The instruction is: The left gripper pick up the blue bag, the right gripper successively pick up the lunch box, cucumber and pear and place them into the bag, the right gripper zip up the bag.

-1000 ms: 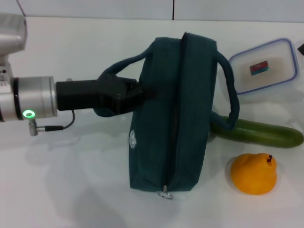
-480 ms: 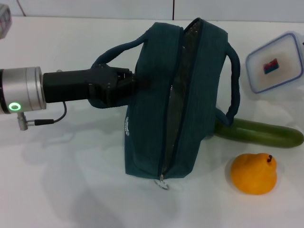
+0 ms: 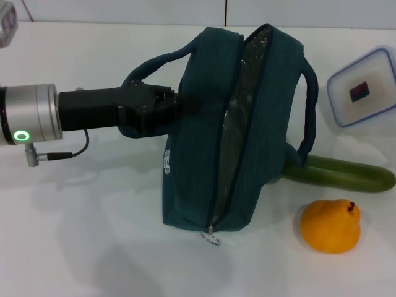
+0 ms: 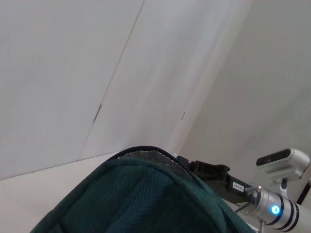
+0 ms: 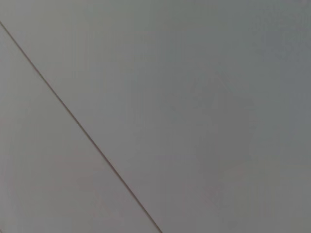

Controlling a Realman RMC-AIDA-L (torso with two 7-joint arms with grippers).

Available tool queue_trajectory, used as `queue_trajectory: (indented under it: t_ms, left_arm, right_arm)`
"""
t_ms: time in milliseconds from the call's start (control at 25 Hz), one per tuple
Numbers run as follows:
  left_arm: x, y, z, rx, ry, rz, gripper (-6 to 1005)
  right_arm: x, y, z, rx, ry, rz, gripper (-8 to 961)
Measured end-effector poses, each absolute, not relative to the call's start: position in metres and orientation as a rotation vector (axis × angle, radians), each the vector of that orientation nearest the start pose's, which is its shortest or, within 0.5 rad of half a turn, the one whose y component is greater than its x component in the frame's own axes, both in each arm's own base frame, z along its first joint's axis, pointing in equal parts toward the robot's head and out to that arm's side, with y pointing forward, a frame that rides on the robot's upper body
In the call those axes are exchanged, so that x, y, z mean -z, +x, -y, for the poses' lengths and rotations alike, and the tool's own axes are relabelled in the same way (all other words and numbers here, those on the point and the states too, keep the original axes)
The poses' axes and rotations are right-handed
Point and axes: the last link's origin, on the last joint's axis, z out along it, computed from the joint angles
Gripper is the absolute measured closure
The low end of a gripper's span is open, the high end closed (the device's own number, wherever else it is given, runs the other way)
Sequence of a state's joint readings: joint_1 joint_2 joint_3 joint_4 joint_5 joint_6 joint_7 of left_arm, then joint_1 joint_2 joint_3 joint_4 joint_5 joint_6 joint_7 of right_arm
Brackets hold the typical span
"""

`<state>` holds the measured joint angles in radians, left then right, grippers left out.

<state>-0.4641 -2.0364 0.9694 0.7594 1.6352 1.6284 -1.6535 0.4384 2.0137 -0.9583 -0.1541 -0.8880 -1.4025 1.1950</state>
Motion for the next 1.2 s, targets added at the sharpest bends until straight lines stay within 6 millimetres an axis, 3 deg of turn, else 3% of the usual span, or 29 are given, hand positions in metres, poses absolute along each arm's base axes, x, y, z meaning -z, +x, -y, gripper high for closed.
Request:
queue_trajectory:
  t_ms: [1040, 1160, 1200]
  left_arm:
    - [-0.015, -0.217, -0.329, 0.988, -2.771, 0.757, 956]
    - [-0.015, -0.217, -0.33, 0.987, -2.773, 0.754, 956]
    - [-0.015, -0.217, -0.33, 0.987, -2.773, 0.753, 956]
  right_arm:
    - [-0.029, 0.323, -0.331, -1.245, -1.799, -1.023, 751]
    - [-0.031, 0.321, -0.334, -1.229, -1.808, -0.989, 579]
    - [-0.031, 0.32, -0.335, -1.224, -1.813, -0.977, 579]
